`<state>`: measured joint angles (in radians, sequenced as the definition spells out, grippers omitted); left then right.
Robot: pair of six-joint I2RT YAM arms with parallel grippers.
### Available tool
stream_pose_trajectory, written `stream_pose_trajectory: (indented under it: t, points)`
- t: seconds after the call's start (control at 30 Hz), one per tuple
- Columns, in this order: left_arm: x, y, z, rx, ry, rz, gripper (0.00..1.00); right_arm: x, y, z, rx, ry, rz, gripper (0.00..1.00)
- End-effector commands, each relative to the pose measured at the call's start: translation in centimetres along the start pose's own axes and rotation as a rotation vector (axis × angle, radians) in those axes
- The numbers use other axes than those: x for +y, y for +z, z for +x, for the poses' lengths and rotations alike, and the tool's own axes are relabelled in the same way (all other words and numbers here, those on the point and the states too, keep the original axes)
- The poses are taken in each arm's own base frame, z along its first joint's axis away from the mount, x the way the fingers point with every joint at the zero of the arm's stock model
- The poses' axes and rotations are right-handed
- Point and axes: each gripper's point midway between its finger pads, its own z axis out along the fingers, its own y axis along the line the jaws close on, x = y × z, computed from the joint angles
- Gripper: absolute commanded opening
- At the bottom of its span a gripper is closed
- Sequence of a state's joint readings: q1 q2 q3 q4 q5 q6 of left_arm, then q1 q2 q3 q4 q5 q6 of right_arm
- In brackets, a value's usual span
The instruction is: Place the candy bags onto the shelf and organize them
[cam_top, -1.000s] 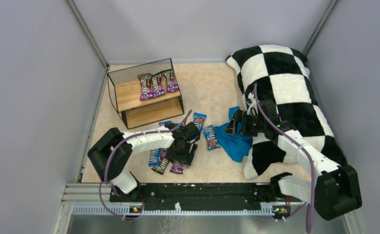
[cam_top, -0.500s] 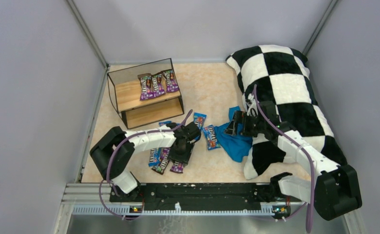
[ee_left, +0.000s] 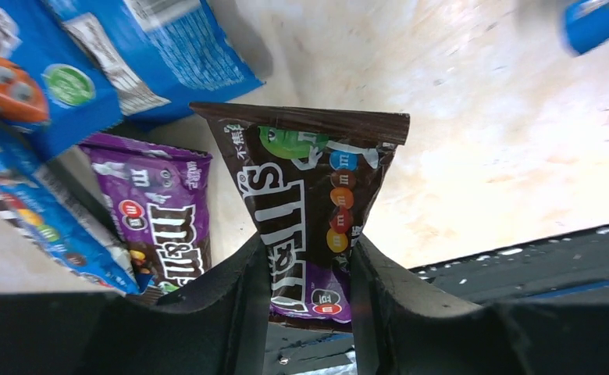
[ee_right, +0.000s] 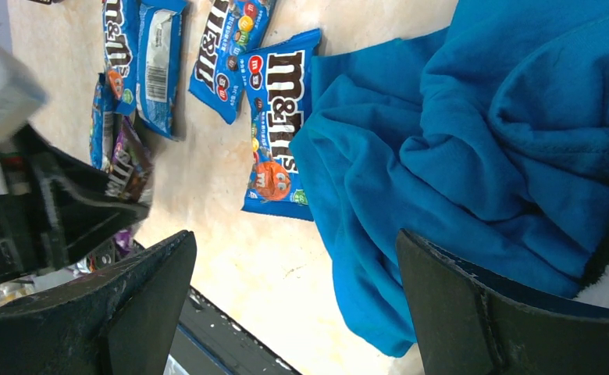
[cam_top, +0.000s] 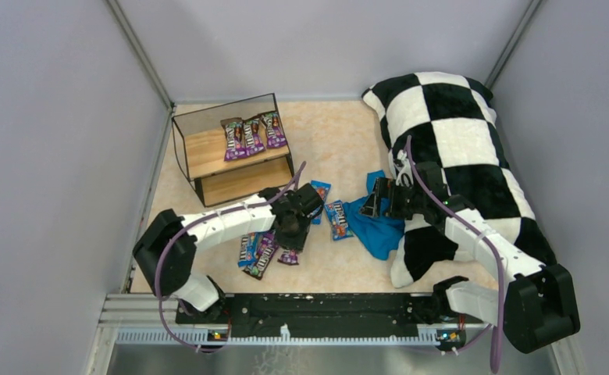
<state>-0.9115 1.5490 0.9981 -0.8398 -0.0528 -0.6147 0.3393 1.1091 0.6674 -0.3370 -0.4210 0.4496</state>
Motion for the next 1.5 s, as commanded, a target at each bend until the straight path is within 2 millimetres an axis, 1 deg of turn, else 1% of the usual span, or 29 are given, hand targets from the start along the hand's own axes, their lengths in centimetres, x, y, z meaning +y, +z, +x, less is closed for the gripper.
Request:
stream_pose_trajectory:
  t: [0.0, 0.1, 0.17, 0.27, 0.37, 0.43, 0.47, 0.53, 0.6, 0.63, 0.73, 0.8, 0.87, 1.0, 1.1, 1.3, 1.47]
  points:
    - [0.1, -5.0, -3.3, -0.152, 0.014, -0.008, 0.44, 0.7, 0.0, -0.4, -0.017, -0.016, -0.022, 0.99]
    - [1.2, -8.0, -4.9, -0.216, 0.014, -0.034, 0.44, 0.7, 0.0, -0.3, -0.016, -0.016, -0.023, 0.99]
    - [2.2, -10.6, -6.5, -0.289, -0.001, -0.044, 0.44, 0.6, 0.0, -0.3, -0.016, -0.015, -0.021, 0.99]
    - [4.9, -14.3, -9.3, -0.405, -0.038, -0.072, 0.44, 0.6, 0.0, -0.4, -0.017, -0.016, -0.023, 0.99]
    - [8.8, -18.1, -12.4, -0.53, -0.083, -0.103, 0.43, 0.7, 0.1, -0.5, -0.017, -0.019, -0.024, 0.99]
    - [11.8, -20.3, -14.2, -0.597, -0.115, -0.153, 0.42, 0.6, 0.1, -0.5, -0.015, -0.021, -0.022, 0.99]
    - [14.0, -21.7, -15.3, -0.633, -0.152, -0.195, 0.42, 0.6, 0.1, -0.5, -0.016, -0.022, -0.021, 0.99]
    - [17.0, -22.9, -16.7, -0.667, -0.192, -0.278, 0.42, 0.6, 0.1, -0.5, -0.014, -0.022, -0.02, 0.99]
    - [20.1, -23.2, -18.0, -0.691, -0.234, -0.35, 0.4, 0.5, 0.1, -0.4, -0.012, -0.021, -0.018, 0.99]
    - [21.3, -23.0, -18.7, -0.698, -0.252, -0.359, 0.39, 0.5, 0.1, -0.4, -0.012, -0.02, -0.016, 0.99]
    - [24.2, -22.7, -20.7, -0.734, -0.312, -0.32, 0.37, 0.4, 0.1, -0.3, -0.009, -0.02, -0.012, 0.99]
    - [25.5, -22.4, -21.6, -0.747, -0.344, -0.314, 0.37, 0.3, 0.1, -0.2, -0.008, -0.022, -0.009, 0.99]
    - [26.4, -22.0, -22.2, -0.747, -0.36, -0.314, 0.37, 0.2, 0.1, 0.0, -0.003, -0.023, -0.005, 0.99]
    - [27.9, -20.4, -22.9, -0.717, -0.394, -0.317, 0.37, 0.0, 0.1, 0.1, 0.0, -0.026, 0.004, 0.99]
    - [28.3, -19.1, -23.1, -0.698, -0.398, -0.299, 0.37, -0.1, 0.2, 0.1, 0.002, -0.027, 0.005, 0.99]
    - [27.6, -17.2, -23.2, -0.662, -0.389, -0.249, 0.37, -0.1, 0.5, 0.0, 0.005, -0.025, 0.0, 0.99]
    - [27.2, -16.2, -23.3, -0.636, -0.381, -0.22, 0.39, 0.0, 0.7, -0.1, 0.011, -0.025, -0.003, 0.99]
